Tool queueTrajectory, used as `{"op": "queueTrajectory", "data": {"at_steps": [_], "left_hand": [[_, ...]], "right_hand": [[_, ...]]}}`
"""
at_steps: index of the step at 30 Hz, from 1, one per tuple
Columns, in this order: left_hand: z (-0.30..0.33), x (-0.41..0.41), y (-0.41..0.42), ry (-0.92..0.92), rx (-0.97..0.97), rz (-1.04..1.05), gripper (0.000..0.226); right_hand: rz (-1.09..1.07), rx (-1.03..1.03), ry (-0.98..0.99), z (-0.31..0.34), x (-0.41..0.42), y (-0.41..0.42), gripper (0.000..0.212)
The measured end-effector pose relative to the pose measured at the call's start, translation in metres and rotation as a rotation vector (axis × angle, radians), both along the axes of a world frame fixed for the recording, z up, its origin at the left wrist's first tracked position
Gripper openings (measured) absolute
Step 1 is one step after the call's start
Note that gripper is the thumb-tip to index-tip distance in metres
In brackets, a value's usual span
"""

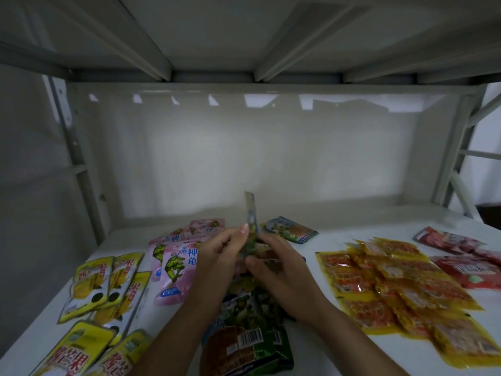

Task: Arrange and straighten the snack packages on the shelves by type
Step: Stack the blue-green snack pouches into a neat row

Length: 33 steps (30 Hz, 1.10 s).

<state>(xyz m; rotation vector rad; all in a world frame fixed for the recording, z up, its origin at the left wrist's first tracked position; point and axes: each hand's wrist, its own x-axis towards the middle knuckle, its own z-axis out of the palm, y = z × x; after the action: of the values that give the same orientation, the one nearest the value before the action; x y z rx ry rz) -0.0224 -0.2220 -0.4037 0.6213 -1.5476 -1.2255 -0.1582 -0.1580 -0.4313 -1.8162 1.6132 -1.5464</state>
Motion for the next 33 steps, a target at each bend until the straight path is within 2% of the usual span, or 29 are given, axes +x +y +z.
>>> {"op": "queueTrajectory", "data": {"at_steps": [3,5,7,9,10,13,15,21,26,28,31,33], "left_hand": [[0.003,-0.002,0.001,0.004,0.136,-0.104,0.034],[0.000,-0.003,0.000,-0.036,0.073,-0.050,0.025],[-0.004,-0.003,-0.004,-0.080,-0.028,0.083,0.023],[-0.006,-0.002,-0.008,-0.113,-0.037,0.168,0.028],[-0.006,-0.001,-0.008,-0.131,-0.011,0.162,0.029],[-0.002,0.001,-0.004,-0.003,0.160,-0.019,0.020],[-0.001,0.002,-0.004,0.043,0.203,-0.071,0.019],[-0.004,0.004,-0.006,0.033,0.155,-0.019,0.015],[-0.003,0.004,-0.007,0.070,0.156,-0.038,0.013],[-0.002,0.003,-0.005,0.052,0.167,-0.059,0.016],[-0.004,-0.001,-0.005,-0.074,0.164,-0.083,0.021],[-0.006,-0.002,-0.007,-0.145,0.130,-0.047,0.022]], "right_hand": [[-0.006,0.038,-0.197,0.006,-0.005,-0.001,0.024],[-0.060,0.042,-0.252,0.007,-0.009,-0.003,0.008],[-0.089,0.062,-0.302,0.011,-0.009,-0.001,0.018],[-0.059,0.077,-0.421,0.014,-0.009,0.000,0.015],[-0.024,0.088,-0.489,0.016,-0.010,0.000,0.014],[0.101,0.126,-0.631,0.020,-0.008,0.003,0.016],[0.095,0.125,-0.622,0.020,-0.007,0.006,0.013],[-0.023,0.060,-0.535,0.020,-0.010,0.004,0.004],[-0.049,0.027,-0.427,0.015,-0.012,0.000,0.038],[-0.083,0.004,-0.403,0.010,-0.015,-0.004,0.040],[-0.136,-0.063,-0.383,0.004,-0.022,-0.006,0.042],[-0.184,-0.099,-0.256,0.002,-0.023,-0.006,0.040]]}}
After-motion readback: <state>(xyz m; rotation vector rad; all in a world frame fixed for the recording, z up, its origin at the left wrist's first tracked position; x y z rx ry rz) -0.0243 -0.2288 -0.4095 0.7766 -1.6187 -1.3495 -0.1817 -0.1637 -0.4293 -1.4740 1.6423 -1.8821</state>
